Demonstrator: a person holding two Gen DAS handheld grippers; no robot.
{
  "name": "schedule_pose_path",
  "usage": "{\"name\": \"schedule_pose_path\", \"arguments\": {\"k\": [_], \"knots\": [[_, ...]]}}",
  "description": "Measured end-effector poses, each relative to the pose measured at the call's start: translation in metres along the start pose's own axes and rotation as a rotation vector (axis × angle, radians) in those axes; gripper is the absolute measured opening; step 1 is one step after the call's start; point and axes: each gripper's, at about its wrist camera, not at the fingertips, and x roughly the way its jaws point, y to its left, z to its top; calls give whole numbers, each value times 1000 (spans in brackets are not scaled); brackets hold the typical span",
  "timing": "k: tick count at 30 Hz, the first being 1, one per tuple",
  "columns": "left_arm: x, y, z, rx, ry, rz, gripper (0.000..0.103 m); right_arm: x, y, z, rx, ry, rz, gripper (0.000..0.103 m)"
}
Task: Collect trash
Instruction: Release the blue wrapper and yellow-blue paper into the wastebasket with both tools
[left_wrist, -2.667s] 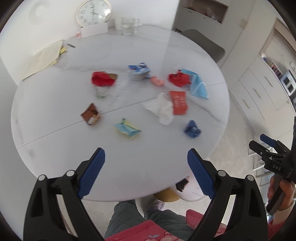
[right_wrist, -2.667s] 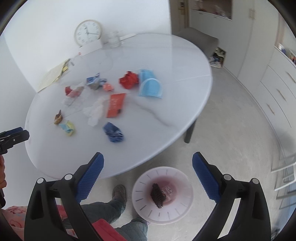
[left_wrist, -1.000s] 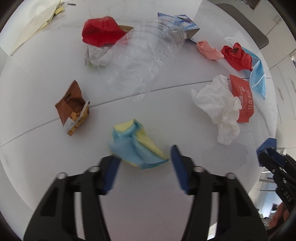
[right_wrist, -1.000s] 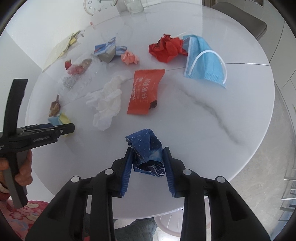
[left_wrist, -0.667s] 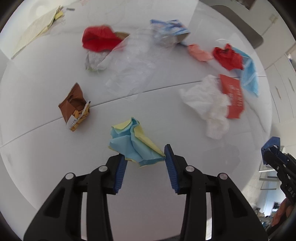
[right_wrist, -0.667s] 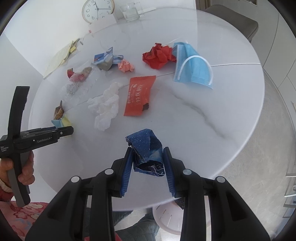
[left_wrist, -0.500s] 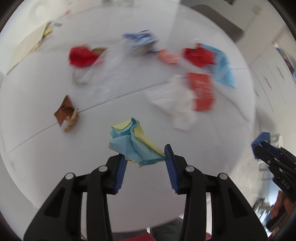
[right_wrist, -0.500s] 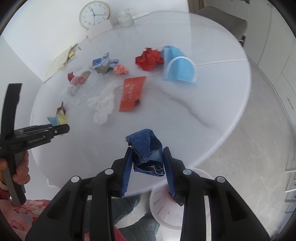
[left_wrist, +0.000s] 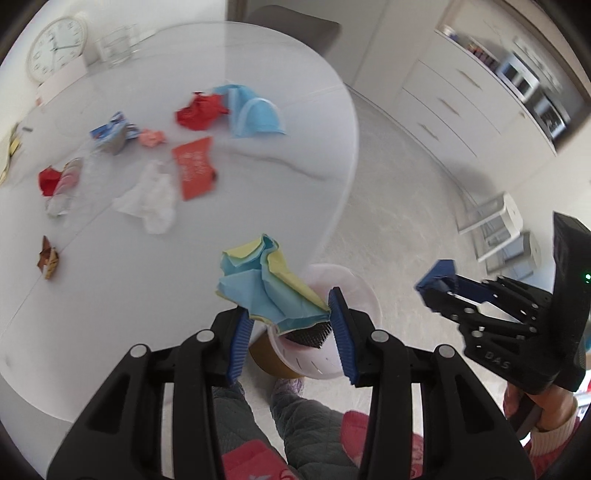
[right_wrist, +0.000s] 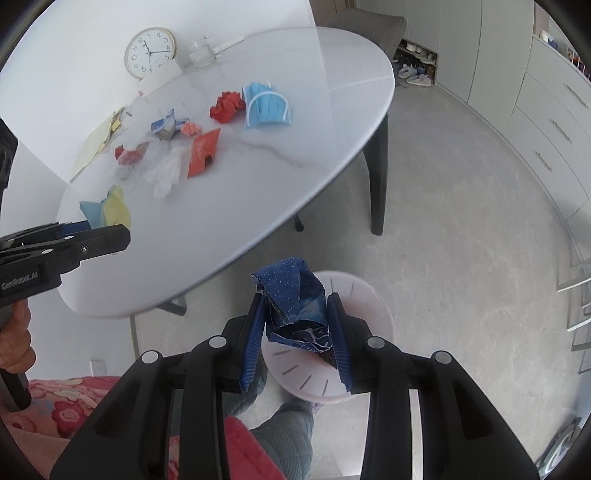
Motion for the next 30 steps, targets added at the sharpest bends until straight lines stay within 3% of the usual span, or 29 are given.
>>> {"name": "schedule_pose_path", "arguments": {"k": [3,5,7,17,23,25,26,28,30], "knots": [[3,-15,-7,19,9,4,40,7,-1,-10,-16,26,16,41],[1,-22,-13,23,11,7,40,11,-3,-14,-16,29,-16,71],[1,-28,-16,25,11,13,40,10,-6,-15,-7,22,-39,79],[2,-47,-30,49,27,-2,40,-10,-26,-17,39,-35,-78,95],[10,-69,-33,113,60,-47,42,-24,-42,-21,83,-59,-98,96],[10,-74,-33,133,59,-50,50,-29,-49,-23,97,-67,-113,96],[10,-77,-33,141,56,-47,63,-31,-53,-24,110,-69,-118,96],[5,-80,-33,156,34,-24,77,-34,-58,-26,131,-71,-122,96],[0,-81,-33,167,15,-28,77,-35,-63,-27,154,-75,-120,96]]}}
